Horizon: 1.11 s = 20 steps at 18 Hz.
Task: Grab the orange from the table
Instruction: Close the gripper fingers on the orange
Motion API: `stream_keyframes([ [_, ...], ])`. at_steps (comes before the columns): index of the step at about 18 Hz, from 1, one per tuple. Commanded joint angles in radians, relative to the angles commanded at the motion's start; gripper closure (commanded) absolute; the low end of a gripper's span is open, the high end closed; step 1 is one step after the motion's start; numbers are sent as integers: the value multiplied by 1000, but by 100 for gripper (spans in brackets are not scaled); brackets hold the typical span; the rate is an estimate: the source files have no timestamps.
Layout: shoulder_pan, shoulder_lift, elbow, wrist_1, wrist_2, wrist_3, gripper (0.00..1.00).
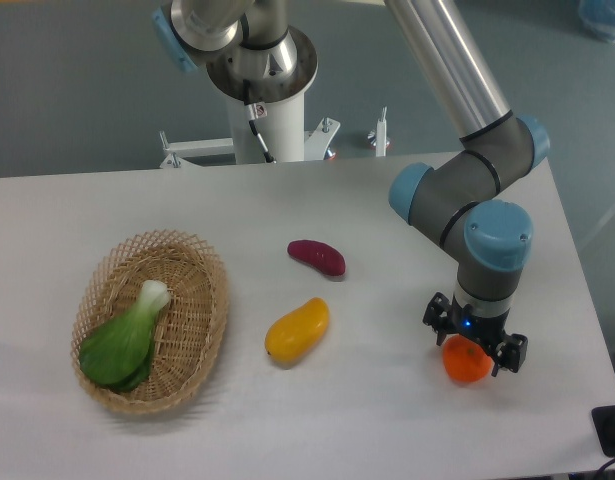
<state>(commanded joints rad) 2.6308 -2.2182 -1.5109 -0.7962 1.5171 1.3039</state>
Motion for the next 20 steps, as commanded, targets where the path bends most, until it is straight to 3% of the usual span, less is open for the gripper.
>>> stream_keyframes([
  [11,-14,-32,24,6,120,0,0],
  [17,-17,-32,26,2,120,-15,34],
  [20,-15,-25,37,2,107,-14,41],
])
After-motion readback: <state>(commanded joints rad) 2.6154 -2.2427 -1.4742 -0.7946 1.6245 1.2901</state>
